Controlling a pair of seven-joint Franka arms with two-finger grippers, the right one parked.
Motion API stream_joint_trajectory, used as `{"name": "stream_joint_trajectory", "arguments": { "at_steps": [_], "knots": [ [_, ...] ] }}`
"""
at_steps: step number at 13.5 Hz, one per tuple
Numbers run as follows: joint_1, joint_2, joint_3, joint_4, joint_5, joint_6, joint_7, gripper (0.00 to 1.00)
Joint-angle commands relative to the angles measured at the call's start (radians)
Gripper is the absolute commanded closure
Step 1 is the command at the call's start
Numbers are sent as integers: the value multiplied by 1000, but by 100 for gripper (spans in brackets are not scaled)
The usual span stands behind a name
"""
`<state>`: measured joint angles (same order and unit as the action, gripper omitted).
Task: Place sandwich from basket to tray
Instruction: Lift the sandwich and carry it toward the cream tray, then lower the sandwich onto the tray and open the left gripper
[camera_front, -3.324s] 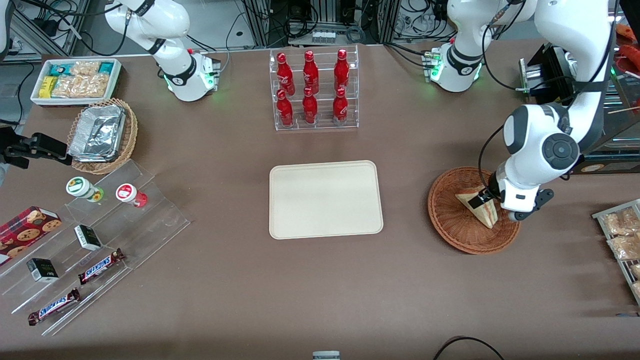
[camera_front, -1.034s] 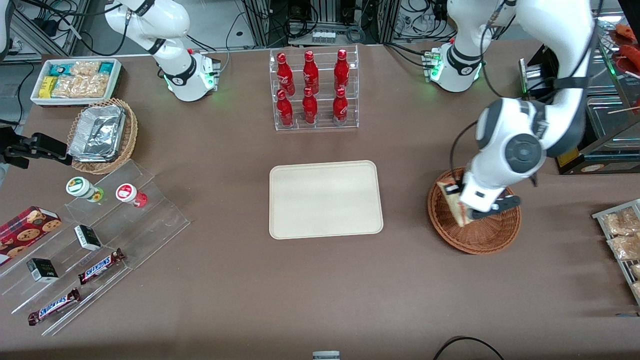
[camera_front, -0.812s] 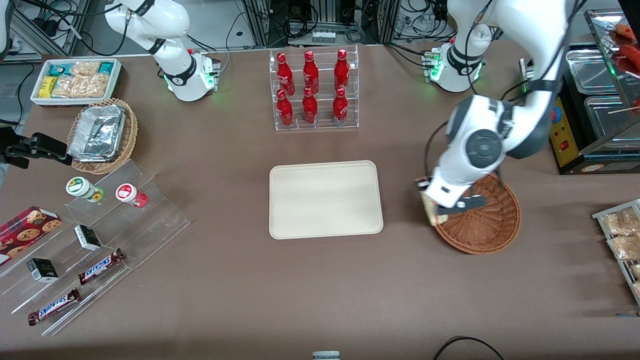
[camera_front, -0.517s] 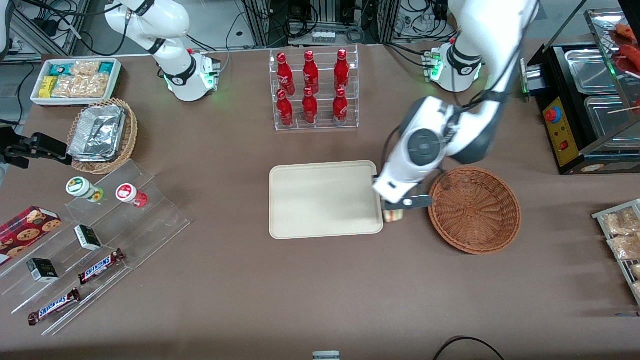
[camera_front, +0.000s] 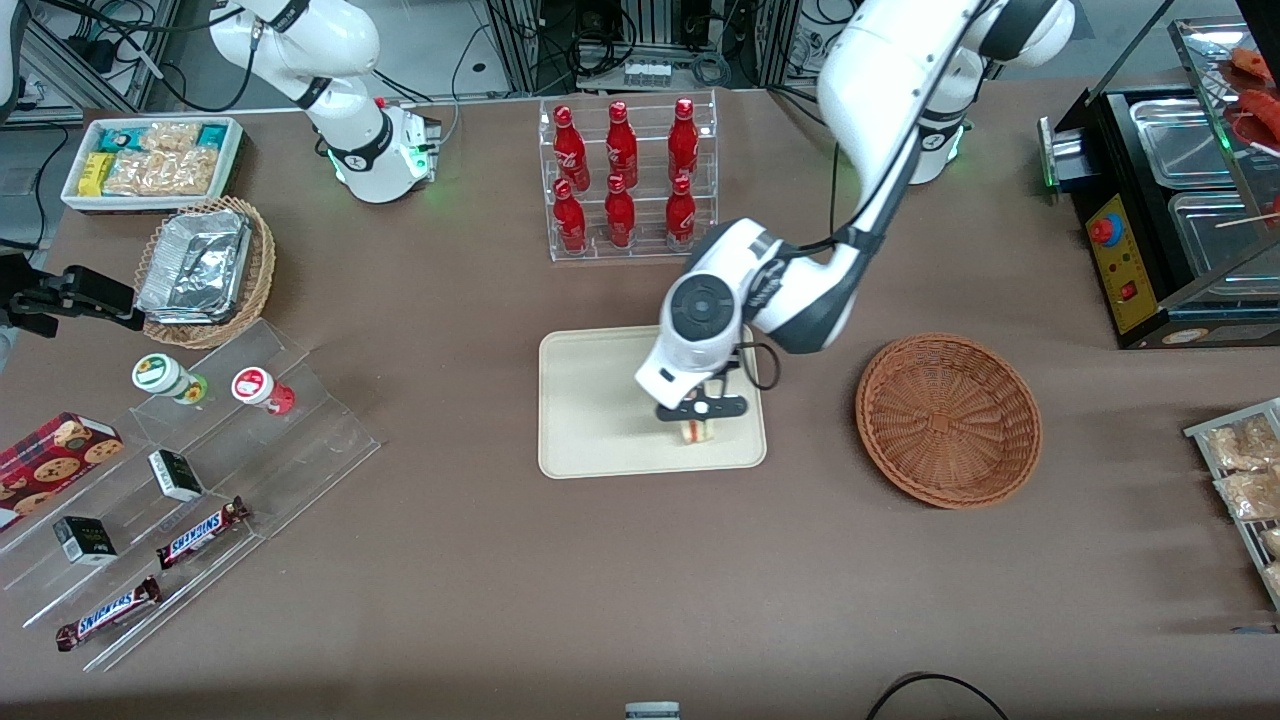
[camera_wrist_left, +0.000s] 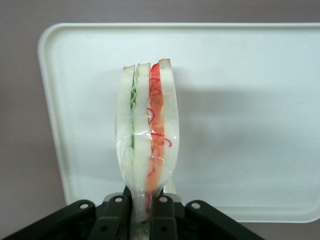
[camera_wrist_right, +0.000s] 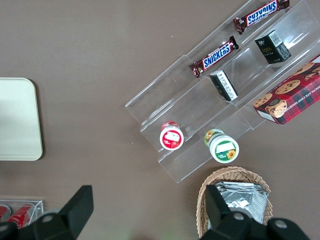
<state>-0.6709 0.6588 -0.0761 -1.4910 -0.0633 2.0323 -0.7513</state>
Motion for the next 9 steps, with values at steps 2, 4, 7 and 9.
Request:
{"name": "stream_joint_trajectory", "arguments": {
  "at_steps": [2,4,7,9],
  "knots": [
    [-44,51,15,61,-7,49,-34,100],
    [-56,61,15,61,-6,72,-33,100],
    [-70,70,16,63,-4,81,-31,100],
    [-73,73,15,63,0,83,-31,100]
  ]
}}
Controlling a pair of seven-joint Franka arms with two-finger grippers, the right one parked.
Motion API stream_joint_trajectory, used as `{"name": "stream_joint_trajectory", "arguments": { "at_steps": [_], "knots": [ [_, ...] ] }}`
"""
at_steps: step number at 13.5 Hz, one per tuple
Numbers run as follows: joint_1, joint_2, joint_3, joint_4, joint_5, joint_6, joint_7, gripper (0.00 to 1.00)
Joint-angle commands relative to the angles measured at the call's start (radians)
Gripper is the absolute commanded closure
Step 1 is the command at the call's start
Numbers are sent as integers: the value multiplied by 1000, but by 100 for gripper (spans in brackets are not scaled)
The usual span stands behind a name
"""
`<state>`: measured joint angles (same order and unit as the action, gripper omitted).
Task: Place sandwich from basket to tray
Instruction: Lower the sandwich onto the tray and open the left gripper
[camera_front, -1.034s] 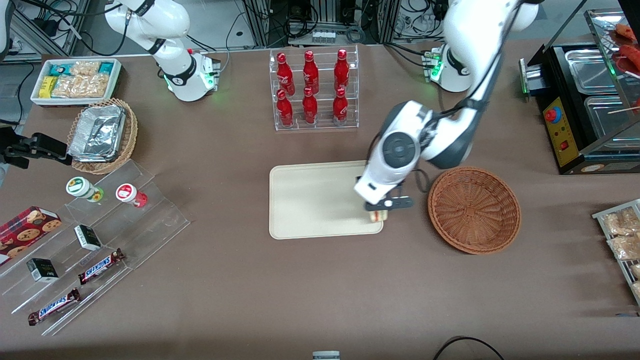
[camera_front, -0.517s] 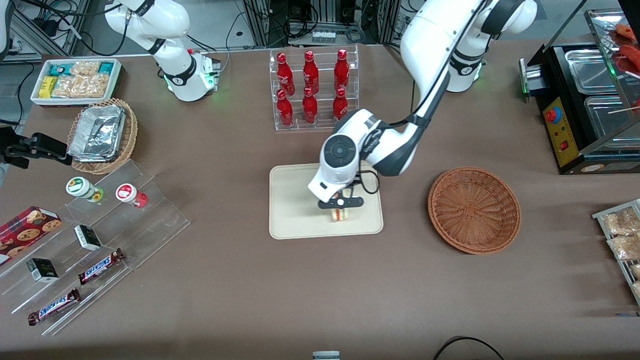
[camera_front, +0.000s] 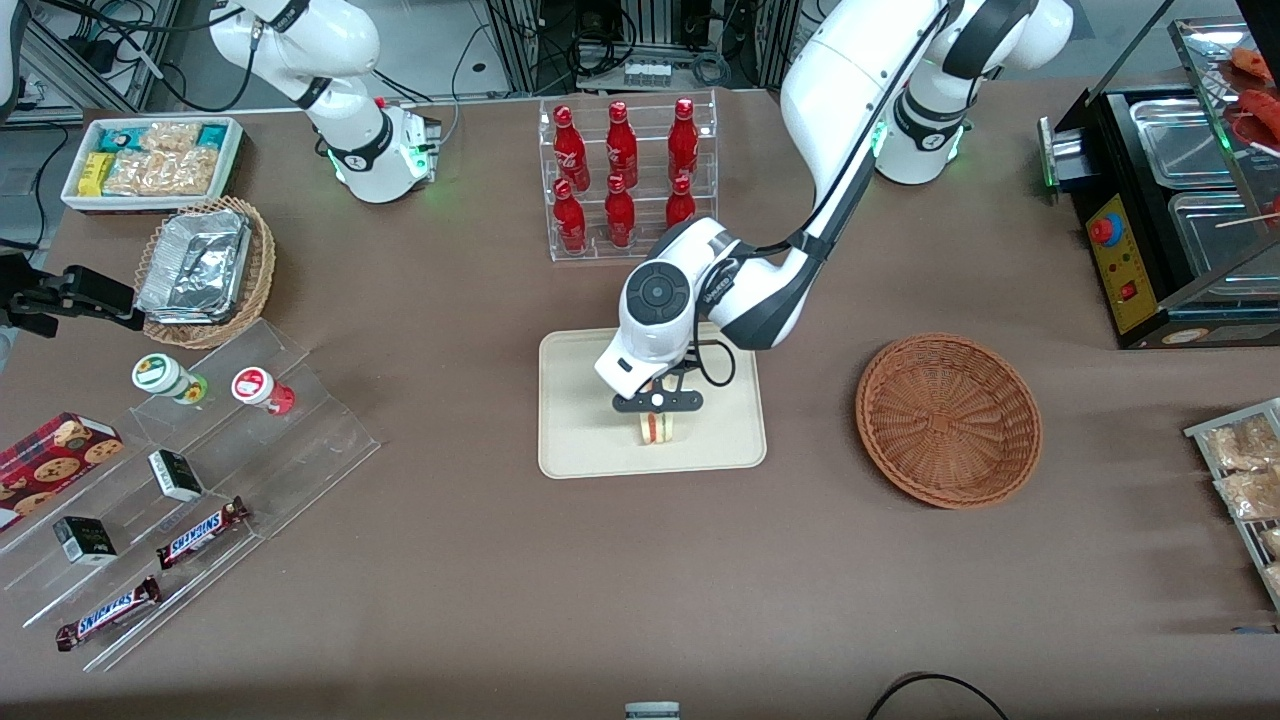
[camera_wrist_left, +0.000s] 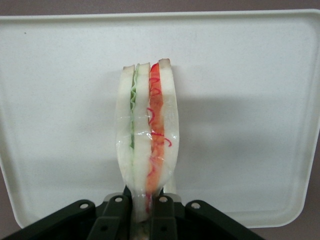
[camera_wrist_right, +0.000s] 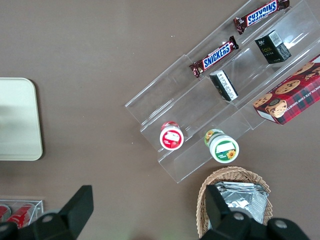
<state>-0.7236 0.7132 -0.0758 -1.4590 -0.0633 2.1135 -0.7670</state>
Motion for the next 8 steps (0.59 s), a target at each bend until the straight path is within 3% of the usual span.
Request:
{"name": "stream_joint_trajectory", "arguments": {
  "at_steps": [1,8],
  "knots": [
    [-20,22,14,31,0,2,-15,100],
    [-39,37,16,31,3,30,-29,100]
  ]
}}
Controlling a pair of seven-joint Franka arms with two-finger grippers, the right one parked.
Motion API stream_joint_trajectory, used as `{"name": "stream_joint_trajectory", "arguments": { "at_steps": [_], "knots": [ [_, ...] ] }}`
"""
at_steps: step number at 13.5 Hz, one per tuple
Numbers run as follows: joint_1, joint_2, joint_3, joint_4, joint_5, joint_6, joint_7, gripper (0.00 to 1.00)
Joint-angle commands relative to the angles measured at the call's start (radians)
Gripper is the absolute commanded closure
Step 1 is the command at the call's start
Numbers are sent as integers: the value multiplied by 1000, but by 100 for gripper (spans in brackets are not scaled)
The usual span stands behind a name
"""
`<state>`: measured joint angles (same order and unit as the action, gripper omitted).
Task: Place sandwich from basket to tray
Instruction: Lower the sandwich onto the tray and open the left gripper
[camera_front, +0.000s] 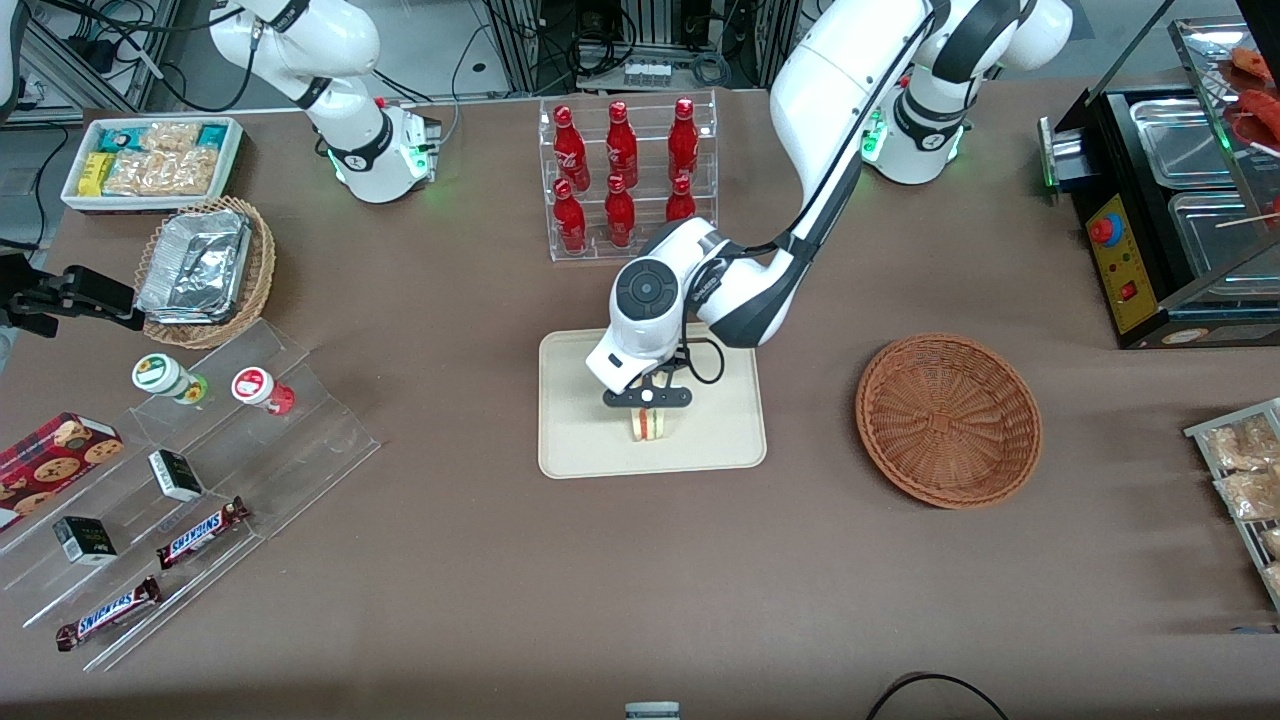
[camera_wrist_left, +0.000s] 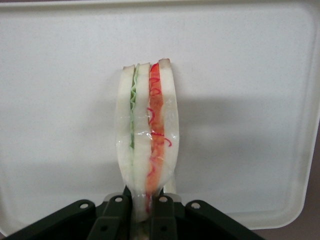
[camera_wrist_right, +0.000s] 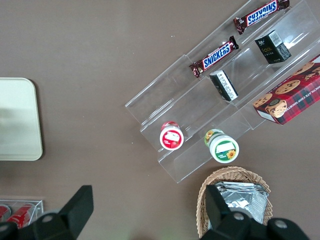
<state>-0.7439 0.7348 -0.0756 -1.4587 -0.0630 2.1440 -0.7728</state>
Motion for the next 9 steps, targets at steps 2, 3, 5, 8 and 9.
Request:
{"name": "stream_joint_trajectory", "arguments": {
  "at_steps": [2,3,5,8,9],
  "knots": [
    [-18,20,17,32,3,-1,-37,100],
    [-18,20,17,32,5,1,-40,100],
    [-18,20,17,32,5,-1,-42,100],
    [-18,23,17,32,6,1,-49,98],
    [-18,25,17,32,6,1,-49,70]
  ]
}}
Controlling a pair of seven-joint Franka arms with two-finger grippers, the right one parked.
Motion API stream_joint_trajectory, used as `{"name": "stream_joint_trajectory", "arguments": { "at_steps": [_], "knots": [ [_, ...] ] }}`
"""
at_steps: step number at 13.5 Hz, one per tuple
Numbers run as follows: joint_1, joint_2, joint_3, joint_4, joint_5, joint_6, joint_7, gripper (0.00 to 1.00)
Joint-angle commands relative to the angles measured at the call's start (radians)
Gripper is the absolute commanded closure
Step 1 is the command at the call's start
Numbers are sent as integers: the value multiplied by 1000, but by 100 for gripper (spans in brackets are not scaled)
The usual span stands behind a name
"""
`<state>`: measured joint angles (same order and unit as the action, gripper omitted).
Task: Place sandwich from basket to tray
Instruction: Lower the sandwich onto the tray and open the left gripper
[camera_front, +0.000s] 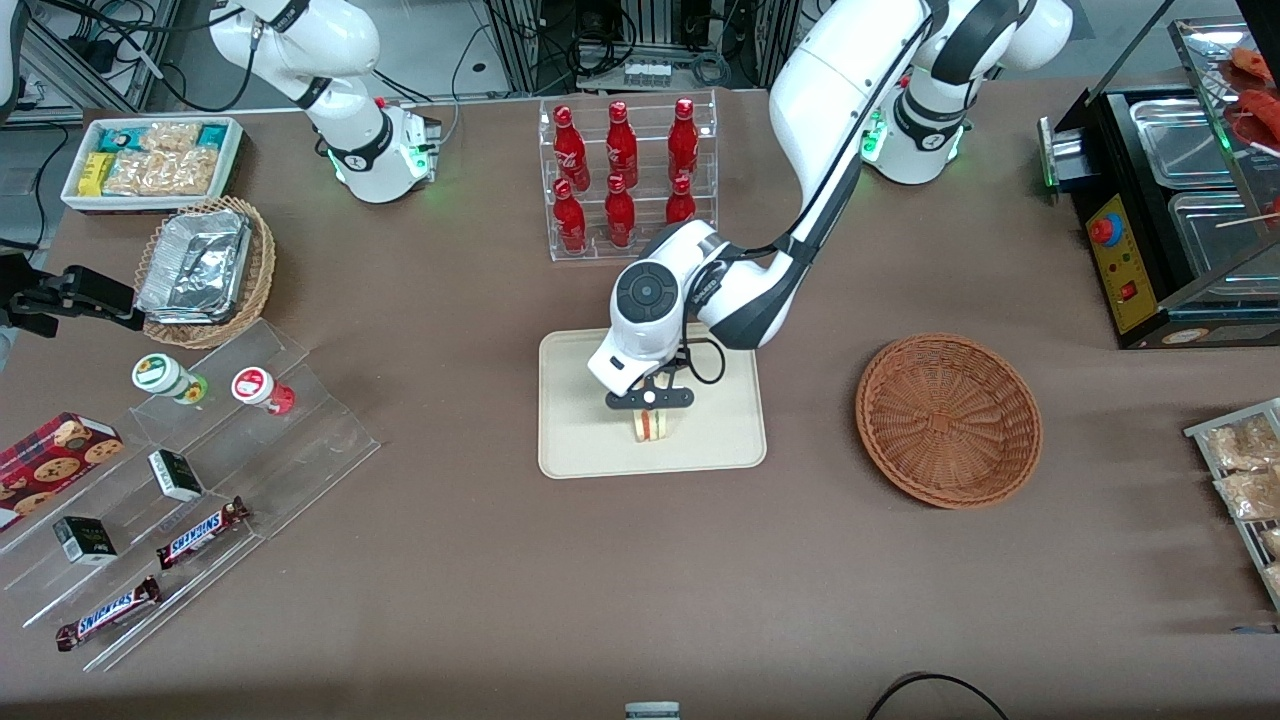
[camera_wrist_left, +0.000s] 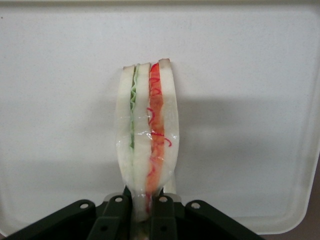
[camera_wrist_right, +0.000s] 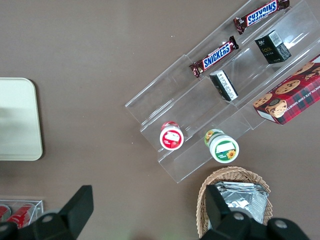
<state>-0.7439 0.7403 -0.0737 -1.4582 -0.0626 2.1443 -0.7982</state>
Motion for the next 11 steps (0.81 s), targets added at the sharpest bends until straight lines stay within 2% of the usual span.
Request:
{"name": "stream_joint_trajectory", "arguments": {
  "at_steps": [1,2,3,11],
  "knots": [
    [-18,28,15,35,6,2,-24,40],
    [-18,31,15,39,6,3,-22,5],
    [-18,31,15,41,7,5,-21,0],
    [-17,-10,17,45,7,-17,-22,0]
  ]
}}
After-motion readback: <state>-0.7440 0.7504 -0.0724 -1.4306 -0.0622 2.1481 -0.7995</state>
